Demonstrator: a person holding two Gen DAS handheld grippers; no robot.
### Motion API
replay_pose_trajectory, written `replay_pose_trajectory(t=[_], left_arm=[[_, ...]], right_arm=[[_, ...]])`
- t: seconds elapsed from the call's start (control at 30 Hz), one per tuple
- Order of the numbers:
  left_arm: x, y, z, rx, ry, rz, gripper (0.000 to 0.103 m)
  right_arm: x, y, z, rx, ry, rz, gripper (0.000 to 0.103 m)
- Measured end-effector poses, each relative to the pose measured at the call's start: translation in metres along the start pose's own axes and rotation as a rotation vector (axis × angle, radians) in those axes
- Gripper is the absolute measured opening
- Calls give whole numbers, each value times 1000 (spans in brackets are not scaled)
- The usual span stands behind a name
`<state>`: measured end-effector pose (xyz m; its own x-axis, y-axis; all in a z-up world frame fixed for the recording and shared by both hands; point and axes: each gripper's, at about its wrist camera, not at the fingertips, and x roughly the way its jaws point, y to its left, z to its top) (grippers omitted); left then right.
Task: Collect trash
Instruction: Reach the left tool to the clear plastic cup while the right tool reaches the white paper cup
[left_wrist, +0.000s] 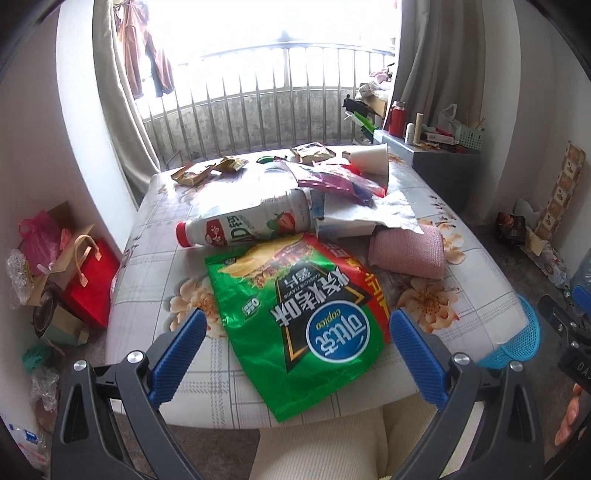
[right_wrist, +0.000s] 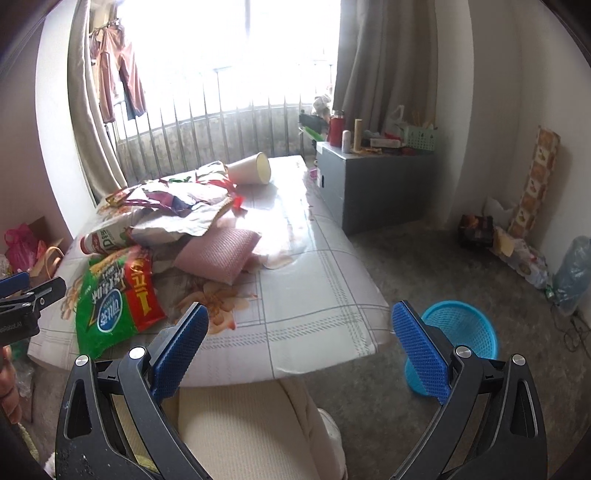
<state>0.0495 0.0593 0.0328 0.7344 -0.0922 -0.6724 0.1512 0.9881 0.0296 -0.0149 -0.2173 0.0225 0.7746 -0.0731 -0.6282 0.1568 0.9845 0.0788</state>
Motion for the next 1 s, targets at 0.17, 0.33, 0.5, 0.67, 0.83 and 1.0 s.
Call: replay_pose_trajectory(t=[0.17, 0.33, 0.5, 0.67, 0.83, 1.0], left_arm=[[7, 29, 32, -100, -89, -213, 98], [29, 45, 70, -179, -71, -304, 98], [59, 54, 98, -259, -45, -384, 97], [87, 63, 121, -335, 1, -463, 97], [107, 84, 145, -399, 14, -464, 97], [139, 110, 165, -498, 90, -516, 93]], right_arm=[[19, -4, 10, 72, 49, 96, 95], [36, -14, 22, 112, 75, 137, 95], [59, -34, 42, 213, 103, 267, 92], [94, -56, 80, 325, 124, 407, 88], [135, -59, 126, 393, 151, 558, 86], [184, -46, 169, 390, 194, 640, 84]])
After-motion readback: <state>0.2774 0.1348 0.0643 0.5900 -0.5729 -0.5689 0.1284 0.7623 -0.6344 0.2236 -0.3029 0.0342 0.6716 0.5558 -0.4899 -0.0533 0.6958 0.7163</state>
